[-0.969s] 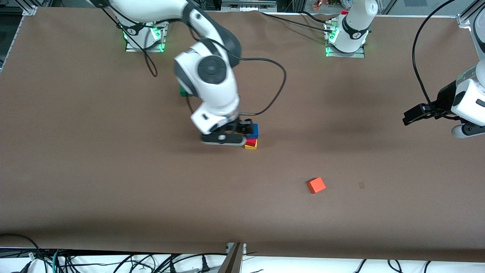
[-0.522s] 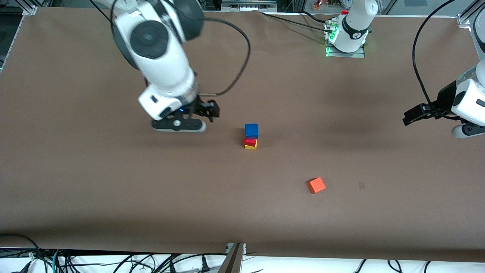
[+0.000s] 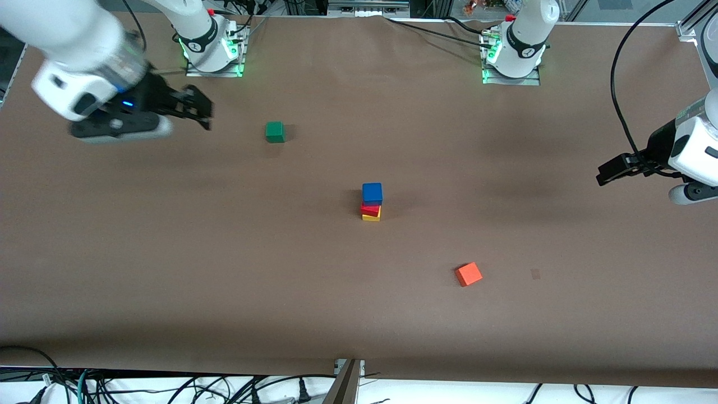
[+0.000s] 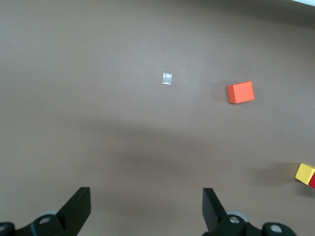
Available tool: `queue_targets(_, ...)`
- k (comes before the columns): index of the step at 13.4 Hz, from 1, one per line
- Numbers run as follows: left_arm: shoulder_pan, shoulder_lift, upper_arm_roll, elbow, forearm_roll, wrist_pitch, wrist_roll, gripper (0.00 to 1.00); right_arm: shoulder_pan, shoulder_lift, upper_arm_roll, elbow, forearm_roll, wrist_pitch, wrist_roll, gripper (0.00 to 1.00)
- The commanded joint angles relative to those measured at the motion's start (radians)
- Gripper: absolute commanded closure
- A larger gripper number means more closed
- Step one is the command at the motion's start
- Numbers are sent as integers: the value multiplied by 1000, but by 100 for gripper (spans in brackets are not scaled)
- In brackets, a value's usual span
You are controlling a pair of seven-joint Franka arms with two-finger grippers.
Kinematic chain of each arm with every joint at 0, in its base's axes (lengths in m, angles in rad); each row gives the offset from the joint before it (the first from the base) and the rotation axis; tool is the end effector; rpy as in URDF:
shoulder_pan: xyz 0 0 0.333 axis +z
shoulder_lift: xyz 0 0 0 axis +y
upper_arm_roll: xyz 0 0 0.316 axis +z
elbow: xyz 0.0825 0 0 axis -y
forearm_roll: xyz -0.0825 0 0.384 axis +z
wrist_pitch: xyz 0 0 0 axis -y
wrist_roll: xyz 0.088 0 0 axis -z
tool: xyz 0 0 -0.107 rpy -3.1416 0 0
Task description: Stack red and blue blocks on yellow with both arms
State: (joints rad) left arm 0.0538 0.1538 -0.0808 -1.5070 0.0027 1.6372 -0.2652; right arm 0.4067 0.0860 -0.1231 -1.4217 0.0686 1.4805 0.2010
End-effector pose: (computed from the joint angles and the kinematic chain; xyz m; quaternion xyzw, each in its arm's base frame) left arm 0.6050 -0.0125 0.5715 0.9928 0.1191 -0.0121 0.0031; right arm 0.5462 0.1710 0.6385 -0.9985 -0.0441 0.0198 0.0249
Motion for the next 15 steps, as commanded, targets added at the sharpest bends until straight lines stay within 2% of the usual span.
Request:
queue_targets(1, 5, 13, 1, 28, -21, -7, 17, 0, 6, -42, -56, -100, 23, 30, -61, 0)
queue_targets(6, 5, 13, 1, 28, -21, -7, 17, 0, 4, -20, -96, -160, 11, 129, -120, 0)
queue_targets(15, 6, 13, 1, 28, -23, -7, 18, 0, 12, -2, -119, -151, 0, 141, -158, 0)
